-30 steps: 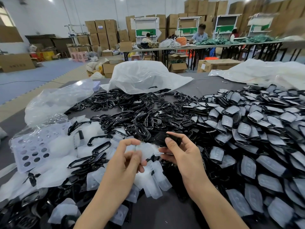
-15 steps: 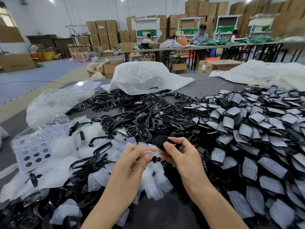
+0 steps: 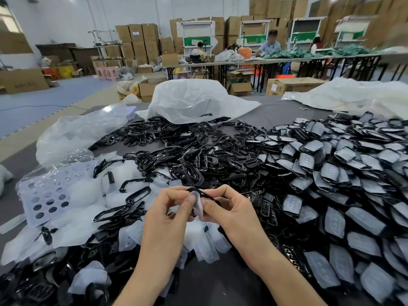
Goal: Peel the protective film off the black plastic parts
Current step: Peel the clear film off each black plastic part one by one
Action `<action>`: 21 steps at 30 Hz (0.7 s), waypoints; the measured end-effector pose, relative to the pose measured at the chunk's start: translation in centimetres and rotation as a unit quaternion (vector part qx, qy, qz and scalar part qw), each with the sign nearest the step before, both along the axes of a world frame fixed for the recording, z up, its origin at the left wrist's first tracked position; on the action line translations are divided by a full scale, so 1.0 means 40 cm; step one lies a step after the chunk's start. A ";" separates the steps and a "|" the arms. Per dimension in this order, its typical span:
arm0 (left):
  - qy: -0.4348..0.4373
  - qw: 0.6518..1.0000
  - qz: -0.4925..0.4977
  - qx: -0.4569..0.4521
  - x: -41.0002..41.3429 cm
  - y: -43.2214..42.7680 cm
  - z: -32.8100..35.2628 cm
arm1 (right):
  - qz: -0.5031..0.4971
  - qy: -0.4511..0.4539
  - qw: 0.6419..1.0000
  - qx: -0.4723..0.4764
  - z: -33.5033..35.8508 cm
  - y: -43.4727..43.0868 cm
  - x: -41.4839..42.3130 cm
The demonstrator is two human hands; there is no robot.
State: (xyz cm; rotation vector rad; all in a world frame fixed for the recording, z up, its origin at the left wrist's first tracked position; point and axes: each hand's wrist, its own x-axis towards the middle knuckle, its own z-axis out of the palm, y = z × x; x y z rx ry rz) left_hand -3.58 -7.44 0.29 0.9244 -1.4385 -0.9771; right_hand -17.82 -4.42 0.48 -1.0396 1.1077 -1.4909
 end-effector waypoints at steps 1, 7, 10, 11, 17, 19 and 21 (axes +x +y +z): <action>0.010 1.000 -0.001 0.003 -0.001 0.001 0.001 | 0.008 -0.012 1.000 -0.003 0.001 0.001 0.000; 0.053 0.998 0.019 0.025 0.001 -0.003 0.002 | 0.051 -0.056 0.997 -0.018 0.008 0.005 0.006; 0.055 0.998 -0.011 0.040 0.008 -0.008 0.003 | 0.032 -0.039 0.998 -0.022 0.005 0.002 0.011; 0.047 0.997 -0.030 0.043 0.009 -0.008 0.004 | 0.022 -0.032 0.999 -0.022 0.003 0.001 0.010; -0.011 0.996 -0.089 0.021 0.011 0.001 0.013 | 0.006 -0.034 0.999 -0.032 0.007 0.004 -0.004; -0.025 0.995 -0.092 0.008 0.012 0.002 0.017 | 0.010 -0.031 0.999 -0.040 0.009 0.005 -0.003; -0.031 0.996 -0.089 0.005 0.012 0.003 0.021 | 0.016 -0.034 0.998 -0.051 0.011 0.007 0.000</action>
